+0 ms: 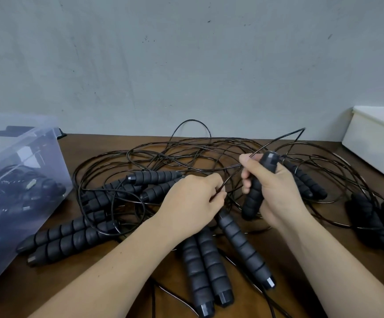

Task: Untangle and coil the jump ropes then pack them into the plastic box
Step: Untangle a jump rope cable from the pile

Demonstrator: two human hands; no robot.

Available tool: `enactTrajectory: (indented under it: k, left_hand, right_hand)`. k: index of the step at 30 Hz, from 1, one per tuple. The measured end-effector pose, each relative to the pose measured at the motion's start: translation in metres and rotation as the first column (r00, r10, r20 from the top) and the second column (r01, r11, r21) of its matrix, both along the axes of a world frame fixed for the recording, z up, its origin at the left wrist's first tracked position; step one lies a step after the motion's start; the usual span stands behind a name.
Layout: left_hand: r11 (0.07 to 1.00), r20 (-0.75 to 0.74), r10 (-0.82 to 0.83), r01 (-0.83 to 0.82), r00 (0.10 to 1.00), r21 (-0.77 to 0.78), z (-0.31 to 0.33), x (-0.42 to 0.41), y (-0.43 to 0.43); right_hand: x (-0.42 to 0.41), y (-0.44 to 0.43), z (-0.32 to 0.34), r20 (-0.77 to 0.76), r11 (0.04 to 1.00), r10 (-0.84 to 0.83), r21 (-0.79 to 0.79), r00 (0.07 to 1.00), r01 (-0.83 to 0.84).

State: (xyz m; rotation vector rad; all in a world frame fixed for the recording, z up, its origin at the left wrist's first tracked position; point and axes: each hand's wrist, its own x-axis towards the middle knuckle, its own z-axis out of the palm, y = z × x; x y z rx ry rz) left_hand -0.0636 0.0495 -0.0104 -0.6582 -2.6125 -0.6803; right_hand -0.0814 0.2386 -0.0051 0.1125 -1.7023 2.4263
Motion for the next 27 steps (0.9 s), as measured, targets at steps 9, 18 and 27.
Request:
enactTrajectory:
  k: [9,18,27]
  left_hand:
    - [0.999,-0.004,-0.046,0.046,0.999,0.027,-0.003,-0.001,-0.002]
    - [0.963,0.248,-0.181,0.12,0.952,0.242,-0.009,0.009,0.01]
    - [0.828,0.258,-0.014,-0.133,0.966,0.544,0.0,-0.009,-0.006]
  right_hand:
    - [0.01,-0.015,-0.004,-0.011,0.981,0.003,0.196,1.0,0.0]
    - [0.008,-0.006,0.005,0.147,1.0,0.01,0.015,0.989,-0.012]
    - [0.013,-0.009,0.009,0.375,0.973,0.208,0.019,0.903,-0.232]
